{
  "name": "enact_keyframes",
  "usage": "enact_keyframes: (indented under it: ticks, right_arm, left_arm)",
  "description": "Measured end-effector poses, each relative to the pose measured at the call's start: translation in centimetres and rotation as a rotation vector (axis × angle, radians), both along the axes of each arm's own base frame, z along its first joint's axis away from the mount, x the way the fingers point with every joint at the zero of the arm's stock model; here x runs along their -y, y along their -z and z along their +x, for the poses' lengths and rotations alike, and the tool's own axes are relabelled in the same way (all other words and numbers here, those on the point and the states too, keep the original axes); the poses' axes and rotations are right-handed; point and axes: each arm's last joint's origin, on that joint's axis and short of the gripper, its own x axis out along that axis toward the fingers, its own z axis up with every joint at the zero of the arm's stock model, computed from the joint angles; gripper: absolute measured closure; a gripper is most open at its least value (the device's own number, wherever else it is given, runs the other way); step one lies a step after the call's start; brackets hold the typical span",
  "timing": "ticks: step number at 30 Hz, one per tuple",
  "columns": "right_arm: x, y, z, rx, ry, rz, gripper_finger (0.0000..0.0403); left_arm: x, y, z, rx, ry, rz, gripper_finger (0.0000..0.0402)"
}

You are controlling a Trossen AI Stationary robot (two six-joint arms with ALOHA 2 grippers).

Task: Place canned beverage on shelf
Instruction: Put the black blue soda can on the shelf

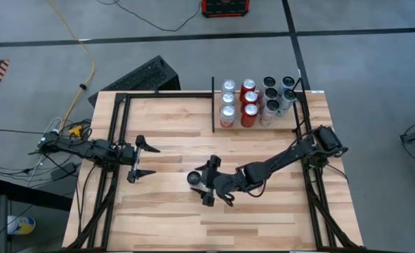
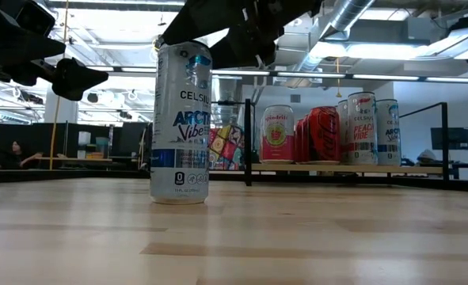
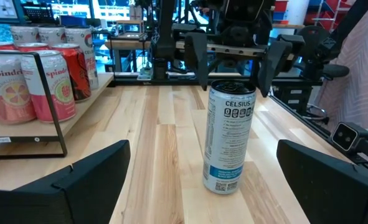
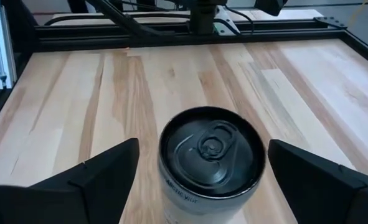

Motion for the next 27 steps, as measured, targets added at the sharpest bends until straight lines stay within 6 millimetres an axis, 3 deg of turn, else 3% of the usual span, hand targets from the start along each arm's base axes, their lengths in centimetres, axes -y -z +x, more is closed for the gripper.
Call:
enact_keyframes:
  ticks: [16,22,27]
  right_arm:
    - [0.2,0.0,0.0,-0.001,0.006,0.003,0.0055]
    - [-0.1,2.6,1.0,-0.023,0.005,-0.006,0.0062]
    - [-0.2,2.5,1.1,-0.010,0.003,-0.010,0.0062]
  left_arm:
    - [0.0,0.0,0.0,0.000,0.000,0.000,0.0010]
    - [0.0,0.0,0.0,0.001,0.000,0.000,0.0010]
    - [0.0,0.0,0.0,0.000,0.000,0.000,0.0010]
